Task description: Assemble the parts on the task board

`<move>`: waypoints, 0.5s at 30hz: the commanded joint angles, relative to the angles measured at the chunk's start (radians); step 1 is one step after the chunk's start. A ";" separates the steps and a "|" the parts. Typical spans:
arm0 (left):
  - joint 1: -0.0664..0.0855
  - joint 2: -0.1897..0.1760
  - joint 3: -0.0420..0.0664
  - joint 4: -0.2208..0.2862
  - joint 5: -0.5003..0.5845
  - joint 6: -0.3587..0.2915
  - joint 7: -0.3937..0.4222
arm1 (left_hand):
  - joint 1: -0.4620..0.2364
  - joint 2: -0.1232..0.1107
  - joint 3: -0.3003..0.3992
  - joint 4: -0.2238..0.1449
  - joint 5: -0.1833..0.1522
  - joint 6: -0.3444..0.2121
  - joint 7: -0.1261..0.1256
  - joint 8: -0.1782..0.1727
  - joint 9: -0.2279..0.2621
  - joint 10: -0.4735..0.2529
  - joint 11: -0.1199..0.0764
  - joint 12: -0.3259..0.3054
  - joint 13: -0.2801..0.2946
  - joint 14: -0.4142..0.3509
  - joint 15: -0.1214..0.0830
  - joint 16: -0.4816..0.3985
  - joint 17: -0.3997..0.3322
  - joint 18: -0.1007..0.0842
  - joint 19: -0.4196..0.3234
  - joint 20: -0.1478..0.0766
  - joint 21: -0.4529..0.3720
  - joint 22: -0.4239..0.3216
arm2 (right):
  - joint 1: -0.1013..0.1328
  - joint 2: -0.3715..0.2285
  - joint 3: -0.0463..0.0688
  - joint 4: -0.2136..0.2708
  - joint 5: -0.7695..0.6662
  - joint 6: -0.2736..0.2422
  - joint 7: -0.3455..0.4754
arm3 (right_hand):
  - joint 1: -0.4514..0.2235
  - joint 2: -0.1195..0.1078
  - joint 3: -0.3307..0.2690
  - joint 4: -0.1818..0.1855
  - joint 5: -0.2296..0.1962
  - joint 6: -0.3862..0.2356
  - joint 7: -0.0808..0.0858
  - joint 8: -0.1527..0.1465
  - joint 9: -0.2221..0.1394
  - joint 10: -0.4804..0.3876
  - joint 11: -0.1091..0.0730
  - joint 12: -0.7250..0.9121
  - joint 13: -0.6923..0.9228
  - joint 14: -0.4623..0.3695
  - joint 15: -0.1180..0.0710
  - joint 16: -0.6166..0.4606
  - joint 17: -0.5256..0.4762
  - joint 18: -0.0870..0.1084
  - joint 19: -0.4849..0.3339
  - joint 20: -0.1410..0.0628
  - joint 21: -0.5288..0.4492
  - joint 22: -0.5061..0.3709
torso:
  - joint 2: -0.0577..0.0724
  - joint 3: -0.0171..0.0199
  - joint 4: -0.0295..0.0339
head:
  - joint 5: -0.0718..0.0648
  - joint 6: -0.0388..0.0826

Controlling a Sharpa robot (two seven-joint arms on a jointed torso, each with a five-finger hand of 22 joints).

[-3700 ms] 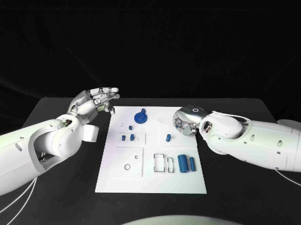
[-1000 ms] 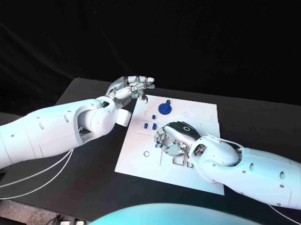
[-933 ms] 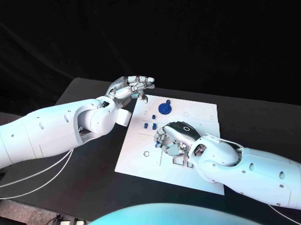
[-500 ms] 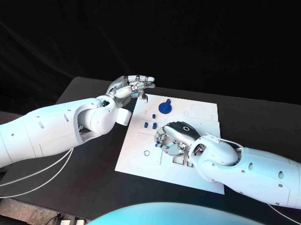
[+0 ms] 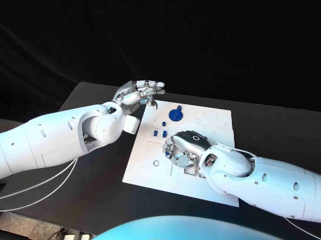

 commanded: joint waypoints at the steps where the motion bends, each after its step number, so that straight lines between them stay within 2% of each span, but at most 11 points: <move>1: 0.001 0.001 0.001 0.002 -0.005 0.015 0.002 | 0.000 0.007 -0.006 0.000 -0.004 -0.005 0.002 -0.007 -0.001 -0.008 0.002 0.003 0.001 -0.006 0.003 0.000 -0.001 0.015 0.005 0.003 -0.003 -0.001 | -0.006 -0.002 -0.004 -0.002 -0.021 0.017 -0.005 | -0.020 -0.010 -0.002 0.007 0.005 -0.040 0.015 -0.025 -0.013 -0.043 0.015 -0.008 -0.012 0.021 0.017 -0.002 -0.003 -0.008 -0.011 0.006 -0.011 0.004 | -0.001 -0.0002 0.0000 | -0.001 0.001; 3: 0.001 0.000 0.001 0.002 -0.005 0.015 0.001 | 0.000 0.007 -0.006 0.000 -0.004 -0.005 0.002 -0.007 -0.001 -0.008 0.002 0.003 0.001 -0.006 0.003 0.000 -0.001 0.015 0.005 0.003 -0.003 -0.001 | -0.007 -0.006 -0.004 -0.001 -0.021 -0.001 -0.005 | -0.026 -0.021 -0.001 0.009 0.007 -0.065 0.026 -0.039 -0.018 -0.067 0.027 -0.007 -0.015 0.020 0.024 -0.002 -0.008 -0.006 -0.016 0.014 -0.019 -0.001 | -0.001 -0.0005 0.0000 | -0.001 0.000; 8: 0.001 0.000 0.001 0.002 -0.006 0.015 -0.001 | 0.000 0.007 -0.006 0.000 -0.004 -0.005 0.002 -0.007 -0.001 -0.008 0.002 0.003 0.001 -0.006 0.003 0.000 -0.001 0.015 0.005 0.003 -0.003 -0.001 | -0.007 -0.021 -0.004 0.008 -0.017 -0.056 -0.002 | -0.030 -0.035 0.000 0.009 0.011 -0.085 0.036 -0.052 -0.024 -0.098 0.038 -0.006 -0.017 0.015 0.034 -0.008 -0.023 -0.001 -0.029 0.024 -0.037 -0.016 | -0.001 0.0000 -0.0004 | -0.002 0.004; 10: 0.001 -0.001 0.001 0.002 -0.010 0.015 -0.003 | 0.001 0.008 -0.006 -0.001 -0.003 -0.005 0.002 -0.007 -0.001 -0.009 0.002 0.004 0.001 -0.007 0.003 0.000 -0.001 0.015 0.005 0.003 -0.004 -0.001 | -0.007 -0.040 -0.001 0.026 -0.009 -0.087 0.001 | -0.031 -0.045 -0.001 0.008 0.019 -0.099 0.043 -0.061 -0.027 -0.121 0.045 -0.006 -0.020 0.008 0.040 -0.019 -0.043 0.003 -0.042 0.029 -0.056 -0.031 | -0.001 0.0004 -0.0005 | -0.004 0.007; 15: 0.001 -0.002 0.001 0.002 -0.015 0.016 -0.006 | 0.002 0.008 -0.006 -0.001 -0.003 -0.005 0.002 -0.007 -0.001 -0.009 0.002 0.004 0.001 -0.007 0.003 0.000 -0.002 0.015 0.005 0.003 -0.004 -0.001 | 0.011 -0.087 0.008 0.070 0.013 -0.107 0.003 | -0.039 -0.060 -0.011 0.011 0.019 -0.107 0.049 -0.066 -0.030 -0.138 0.051 -0.004 -0.019 -0.003 0.045 -0.035 -0.071 0.010 -0.061 0.036 -0.084 -0.053 | -0.002 -0.0005 -0.0021 | -0.011 0.013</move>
